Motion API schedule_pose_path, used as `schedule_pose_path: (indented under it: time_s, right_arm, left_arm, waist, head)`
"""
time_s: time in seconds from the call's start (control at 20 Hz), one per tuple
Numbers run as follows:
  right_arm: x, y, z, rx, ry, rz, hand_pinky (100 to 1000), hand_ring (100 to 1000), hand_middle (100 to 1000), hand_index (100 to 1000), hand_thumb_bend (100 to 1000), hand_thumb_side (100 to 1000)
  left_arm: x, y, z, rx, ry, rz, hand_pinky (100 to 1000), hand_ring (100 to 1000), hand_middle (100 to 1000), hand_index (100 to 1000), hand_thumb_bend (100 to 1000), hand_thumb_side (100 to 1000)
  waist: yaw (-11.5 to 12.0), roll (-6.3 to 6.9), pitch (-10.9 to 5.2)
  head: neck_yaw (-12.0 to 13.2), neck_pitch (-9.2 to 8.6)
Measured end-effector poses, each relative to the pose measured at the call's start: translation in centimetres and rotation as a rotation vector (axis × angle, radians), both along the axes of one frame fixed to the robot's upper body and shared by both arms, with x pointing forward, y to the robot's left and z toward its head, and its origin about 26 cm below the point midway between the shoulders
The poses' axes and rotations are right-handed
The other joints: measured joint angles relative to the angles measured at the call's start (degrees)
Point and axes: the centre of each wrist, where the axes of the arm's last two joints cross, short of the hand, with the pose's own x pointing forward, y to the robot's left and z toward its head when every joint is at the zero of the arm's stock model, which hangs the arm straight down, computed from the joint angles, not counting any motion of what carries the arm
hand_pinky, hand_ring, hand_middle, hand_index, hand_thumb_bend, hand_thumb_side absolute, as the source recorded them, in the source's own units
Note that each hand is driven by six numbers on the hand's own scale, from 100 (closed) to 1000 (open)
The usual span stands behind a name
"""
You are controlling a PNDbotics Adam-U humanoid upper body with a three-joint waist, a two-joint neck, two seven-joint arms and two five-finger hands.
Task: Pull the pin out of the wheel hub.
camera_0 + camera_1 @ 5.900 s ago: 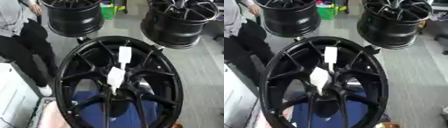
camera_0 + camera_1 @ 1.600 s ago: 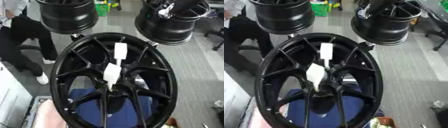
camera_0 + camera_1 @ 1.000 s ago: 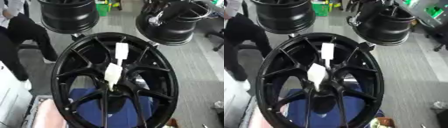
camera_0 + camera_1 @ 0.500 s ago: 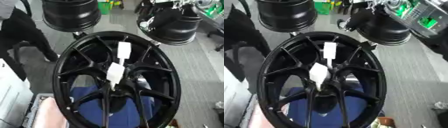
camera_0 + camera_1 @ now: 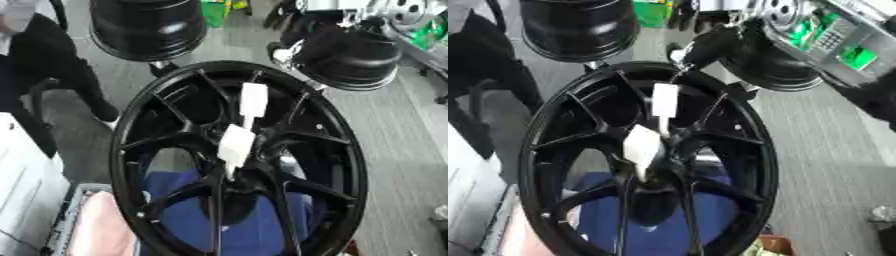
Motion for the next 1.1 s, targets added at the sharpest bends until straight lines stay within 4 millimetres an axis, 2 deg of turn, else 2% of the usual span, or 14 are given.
schedule_pose_path:
  time_s: [0.1,0.2,0.45,0.65,1.1]
  right_arm:
    - [-0.1,0.2,-0.3,0.010,0.009,0.001,895,863,863,917,100,628]
    - [-0.2,0.4,-0.5,0.018,0.022,0.006,898,865,864,918,100,550]
    - [-0.9,0.7,-0.5,0.028,0.062,0.038,904,870,864,911,250,445]
    - [-1.5,0.9,-0.4,0.025,0.071,0.069,907,874,868,912,288,424]
    - [-1.9,1.0,-0.5,0.024,0.070,0.087,908,878,875,914,309,443]
  left_arm:
    - [0.0,0.0,0.0,-0.001,0.000,-0.001,656,628,584,735,524,558]
    - [0.0,0.0,0.0,-0.001,0.001,-0.002,656,629,584,736,523,558]
    - [0.0,0.0,0.0,-0.002,0.002,-0.002,657,628,584,736,523,559]
    - [0.0,0.0,0.0,-0.004,0.003,-0.004,657,628,583,735,522,559]
    - [0.1,0.0,-0.2,-0.006,0.011,-0.006,658,628,583,735,521,559]
  waist:
    - [0.1,-0.02,0.04]
    - [0.3,-0.02,0.04]
    - [0.3,-0.02,0.07]
    - [0.2,-0.02,0.07]
    - [0.2,-0.01,0.07]
  head:
    - [0.0,0.00]
    - [0.0,0.00]
    - [0.0,0.00]
    - [0.0,0.00]
    - [0.0,0.03]
